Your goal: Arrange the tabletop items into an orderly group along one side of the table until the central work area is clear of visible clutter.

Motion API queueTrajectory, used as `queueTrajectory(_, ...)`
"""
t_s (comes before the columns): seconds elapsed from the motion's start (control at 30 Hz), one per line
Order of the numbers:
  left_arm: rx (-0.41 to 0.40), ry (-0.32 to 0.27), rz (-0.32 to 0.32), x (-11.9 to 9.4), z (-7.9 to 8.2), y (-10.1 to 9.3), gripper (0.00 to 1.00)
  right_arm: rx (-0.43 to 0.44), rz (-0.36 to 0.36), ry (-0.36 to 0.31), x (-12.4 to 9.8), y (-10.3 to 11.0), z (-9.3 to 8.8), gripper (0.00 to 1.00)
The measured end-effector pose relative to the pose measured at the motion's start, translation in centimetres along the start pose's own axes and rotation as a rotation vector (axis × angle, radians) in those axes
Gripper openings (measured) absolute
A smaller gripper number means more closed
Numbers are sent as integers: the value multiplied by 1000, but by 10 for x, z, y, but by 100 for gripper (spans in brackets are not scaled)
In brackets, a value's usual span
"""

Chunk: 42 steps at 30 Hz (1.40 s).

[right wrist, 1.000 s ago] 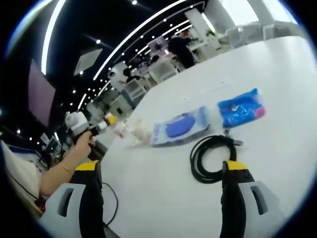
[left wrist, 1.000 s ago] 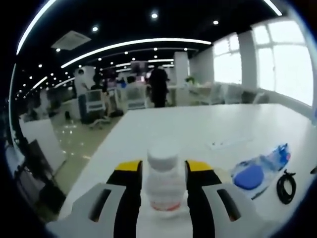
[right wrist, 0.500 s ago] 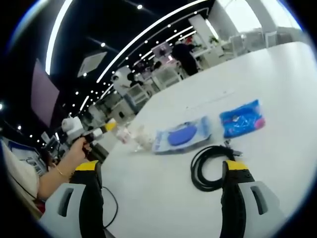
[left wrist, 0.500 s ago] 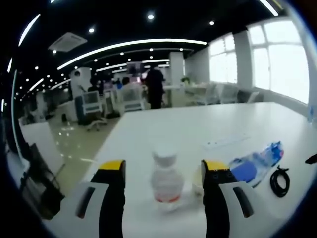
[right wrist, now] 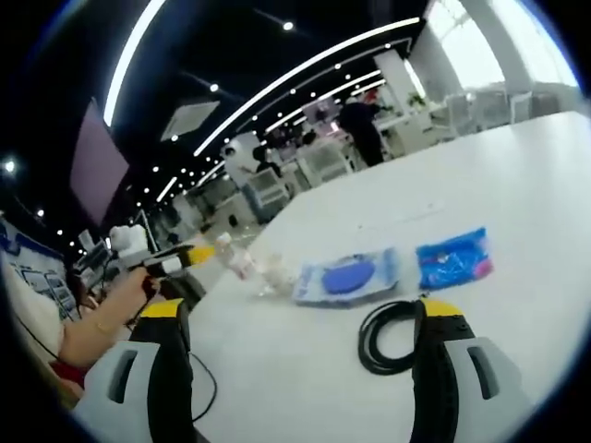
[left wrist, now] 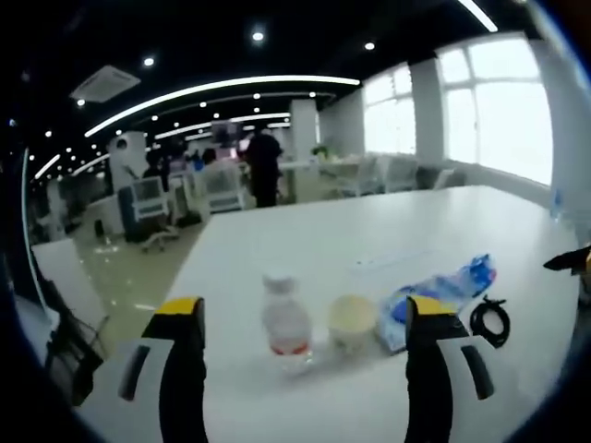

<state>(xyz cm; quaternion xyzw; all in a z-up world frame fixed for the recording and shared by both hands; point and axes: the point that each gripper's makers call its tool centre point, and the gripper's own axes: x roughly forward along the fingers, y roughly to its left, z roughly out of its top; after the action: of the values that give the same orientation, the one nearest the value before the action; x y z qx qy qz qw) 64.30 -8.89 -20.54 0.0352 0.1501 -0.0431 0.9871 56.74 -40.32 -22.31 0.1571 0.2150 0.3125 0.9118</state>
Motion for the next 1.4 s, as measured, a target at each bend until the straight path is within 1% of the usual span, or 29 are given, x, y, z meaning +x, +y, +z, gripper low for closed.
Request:
queueTrajectory(0.17,-44,1,-75,-24,5,-21,90,-18,2,3,-8,10,-2,99)
queueTrajectory(0.3,-23,-6,-98,-45,12,-31,92,-29,5,1,-14,17,-3,99)
queueTrajectory(0.4,-26,-10,-121,-59,16,-37,93,-37,6,0,-19,21,-4,99)
queueTrajectory(0.53,-24,-18,-141,-75,17,-44,95,-46,7,-2,-25,23,-3,99)
queueTrajectory(0.73,-42,-6,-175,-88,8,-55,97,-70,1,-5,-35,27,-2,100)
queueTrajectory(0.93,-31,10,-210,-103,0,-75,99,-94,-18,-8,-47,28,-3,100)
queueTrajectory(1.1,-24,15,-222,-110,-3,-83,99,-99,-28,-10,-55,28,-4,99)
queueTrajectory(1.23,-35,18,-238,-118,-5,-89,99,-102,-33,-12,-61,29,-5,99)
queueTrajectory(1.4,-23,19,-249,-124,-7,-95,99,-105,-43,-12,-67,27,-8,99)
